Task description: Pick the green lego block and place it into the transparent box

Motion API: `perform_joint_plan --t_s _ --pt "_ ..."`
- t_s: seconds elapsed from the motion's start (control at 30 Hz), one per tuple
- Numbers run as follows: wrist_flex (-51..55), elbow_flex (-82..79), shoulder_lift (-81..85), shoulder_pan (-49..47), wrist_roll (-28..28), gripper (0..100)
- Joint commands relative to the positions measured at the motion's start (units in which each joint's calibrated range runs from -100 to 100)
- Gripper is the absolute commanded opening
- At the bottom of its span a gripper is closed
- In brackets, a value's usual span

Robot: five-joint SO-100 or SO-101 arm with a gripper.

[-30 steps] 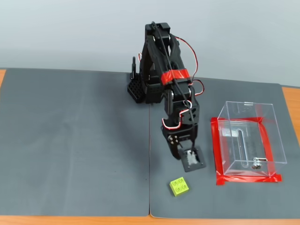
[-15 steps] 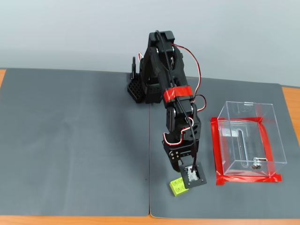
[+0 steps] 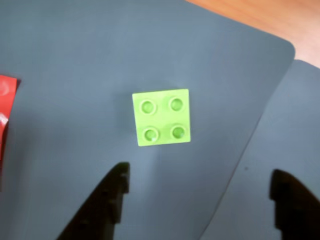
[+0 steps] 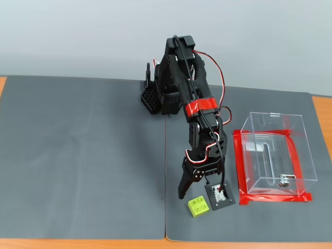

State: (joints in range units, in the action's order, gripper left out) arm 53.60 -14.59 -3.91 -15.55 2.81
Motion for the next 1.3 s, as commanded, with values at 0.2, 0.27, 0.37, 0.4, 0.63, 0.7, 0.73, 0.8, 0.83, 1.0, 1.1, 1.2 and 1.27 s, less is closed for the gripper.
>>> perform_joint_plan --t_s 0.2,0.27,0.37,0.4,0.63,0.7,0.73,0.8,0.83,1.0,1.1,1.2,1.27 --pt "-3.7 2.9 -1.3 -0.9 0.1 40" --pt "-3.7 2.9 -2.2 -1.0 0.0 41" --pt "-3.7 2.9 -2.9 -1.0 -0.4 40" --pt "-3.7 2.9 -3.3 -1.0 -0.4 40" --pt "-5.5 3.2 -6.4 -1.0 -0.5 40" --pt "-6.9 3.2 -7.1 -1.0 -0.5 40" --pt "-7.4 3.2 -7.3 -1.0 -0.5 41" --pt "-8.1 3.2 -7.9 -1.0 -0.4 41" --pt "-8.2 3.2 -8.3 -1.0 -0.3 41" --pt "-8.1 3.2 -9.6 -1.7 -0.4 40" --pt "-8.2 3.2 -10.1 -2.2 -0.4 41" --pt "-8.2 3.2 -10.8 -2.5 -0.4 41" --pt "-8.7 3.2 -11.4 -2.7 -0.4 41"
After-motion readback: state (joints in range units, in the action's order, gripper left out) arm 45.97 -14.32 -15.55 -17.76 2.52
